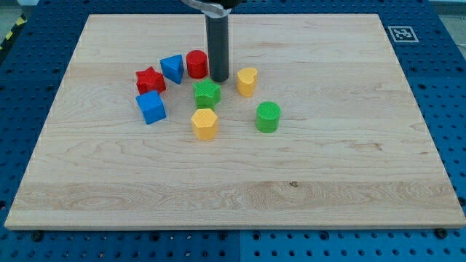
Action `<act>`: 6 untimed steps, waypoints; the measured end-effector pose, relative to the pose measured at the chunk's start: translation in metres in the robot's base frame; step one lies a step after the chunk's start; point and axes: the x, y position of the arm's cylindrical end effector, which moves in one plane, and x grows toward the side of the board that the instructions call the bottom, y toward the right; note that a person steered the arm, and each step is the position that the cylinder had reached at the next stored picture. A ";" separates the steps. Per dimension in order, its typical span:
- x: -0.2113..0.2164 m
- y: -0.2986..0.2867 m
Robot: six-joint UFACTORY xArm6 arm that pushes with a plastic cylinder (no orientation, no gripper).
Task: Move the green star into the yellow hexagon
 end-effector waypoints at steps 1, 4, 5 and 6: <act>0.018 0.000; 0.027 -0.005; 0.008 -0.007; 0.004 -0.008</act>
